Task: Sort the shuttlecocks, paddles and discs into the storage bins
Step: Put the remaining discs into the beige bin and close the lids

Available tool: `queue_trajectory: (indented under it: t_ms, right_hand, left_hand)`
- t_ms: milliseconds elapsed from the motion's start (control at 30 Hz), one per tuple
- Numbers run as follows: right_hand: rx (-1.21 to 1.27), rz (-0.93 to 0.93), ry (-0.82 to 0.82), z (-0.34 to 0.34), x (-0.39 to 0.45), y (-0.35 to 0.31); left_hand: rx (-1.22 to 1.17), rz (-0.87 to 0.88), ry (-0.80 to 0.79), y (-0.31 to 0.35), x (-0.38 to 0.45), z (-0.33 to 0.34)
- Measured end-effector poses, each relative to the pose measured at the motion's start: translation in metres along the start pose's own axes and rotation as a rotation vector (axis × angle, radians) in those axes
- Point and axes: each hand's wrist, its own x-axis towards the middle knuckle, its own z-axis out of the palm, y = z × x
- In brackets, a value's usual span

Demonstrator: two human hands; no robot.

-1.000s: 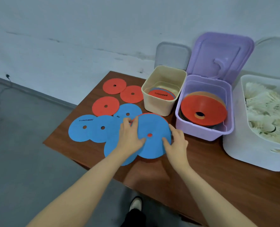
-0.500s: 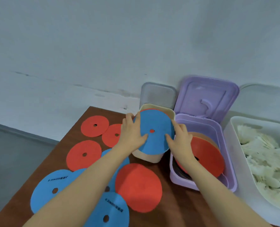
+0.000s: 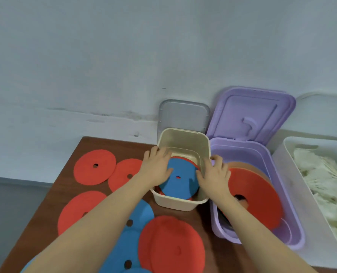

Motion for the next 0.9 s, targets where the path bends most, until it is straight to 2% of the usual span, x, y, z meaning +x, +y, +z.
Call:
queue_trajectory:
  t_ms: [167,367,600,767,900]
  right_hand:
    - [0.049,-0.071,0.046,-0.011,-0.027,0.001]
    - [0.107,-0.23,0.123,-0.028,-0.076,0.007]
    - [0.177,-0.401,0.205,-0.014,-0.15,0.01]
    - [0.214,-0.418,0.052,0.019,-0.201,0.008]
    - [0.178,-0.355,-0.115,0.05,-0.237,0.003]
  left_hand:
    - [-0.066,-0.013,0.063,0.006,-0.029,-0.007]
    - [-0.031,0.0,0.132,0.023,-0.088,-0.024]
    - [-0.109,-0.055,0.171,0.036,-0.17,-0.02]
    - [-0.15,-0.194,0.049,0.034,-0.232,0.012]
    - [-0.207,-0.336,-0.121,0.027,-0.275,0.046]
